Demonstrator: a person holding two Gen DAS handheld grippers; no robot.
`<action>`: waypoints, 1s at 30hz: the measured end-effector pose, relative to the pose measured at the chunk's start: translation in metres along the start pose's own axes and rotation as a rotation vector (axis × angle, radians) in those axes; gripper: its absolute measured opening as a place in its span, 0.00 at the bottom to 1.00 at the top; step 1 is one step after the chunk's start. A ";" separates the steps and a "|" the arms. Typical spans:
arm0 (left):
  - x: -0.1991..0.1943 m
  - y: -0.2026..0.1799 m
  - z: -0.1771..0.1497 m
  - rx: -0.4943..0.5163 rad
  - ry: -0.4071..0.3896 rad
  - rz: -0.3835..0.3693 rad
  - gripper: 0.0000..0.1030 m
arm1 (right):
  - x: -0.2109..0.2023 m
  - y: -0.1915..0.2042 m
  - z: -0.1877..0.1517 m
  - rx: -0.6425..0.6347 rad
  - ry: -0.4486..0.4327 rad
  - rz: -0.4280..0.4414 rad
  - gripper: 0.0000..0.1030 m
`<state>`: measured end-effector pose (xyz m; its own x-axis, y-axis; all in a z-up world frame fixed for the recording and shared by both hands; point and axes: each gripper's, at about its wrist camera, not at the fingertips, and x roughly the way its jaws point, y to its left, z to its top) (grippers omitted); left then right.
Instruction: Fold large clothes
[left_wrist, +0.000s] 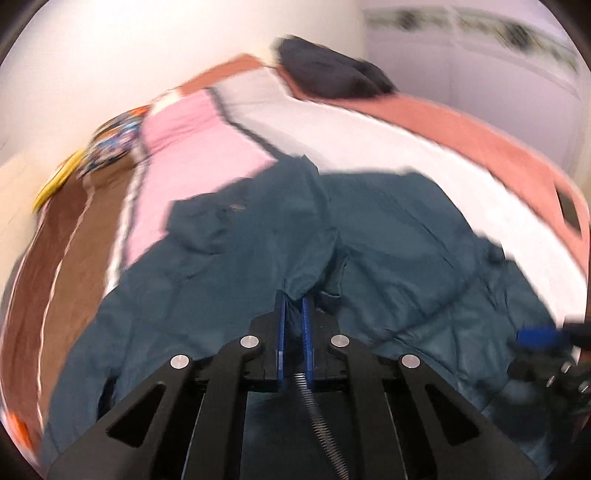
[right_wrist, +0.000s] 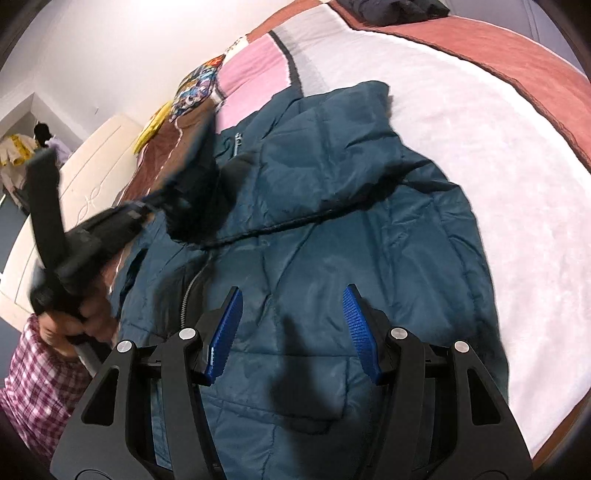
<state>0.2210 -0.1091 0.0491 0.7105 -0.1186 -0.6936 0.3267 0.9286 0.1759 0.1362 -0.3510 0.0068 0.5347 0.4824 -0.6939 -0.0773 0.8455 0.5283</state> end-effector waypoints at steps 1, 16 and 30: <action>-0.007 0.015 -0.001 -0.055 -0.007 0.020 0.07 | 0.001 0.003 -0.001 -0.006 0.003 0.002 0.55; 0.032 0.165 -0.081 -0.566 0.217 0.164 0.08 | 0.022 0.036 -0.005 -0.093 0.050 0.004 0.55; -0.045 0.201 -0.142 -0.689 0.157 0.190 0.66 | 0.028 0.071 -0.014 -0.158 0.066 -0.003 0.55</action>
<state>0.1663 0.1332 0.0159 0.6012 0.0707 -0.7960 -0.2967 0.9446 -0.1402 0.1341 -0.2736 0.0181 0.4787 0.4891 -0.7291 -0.2098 0.8701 0.4459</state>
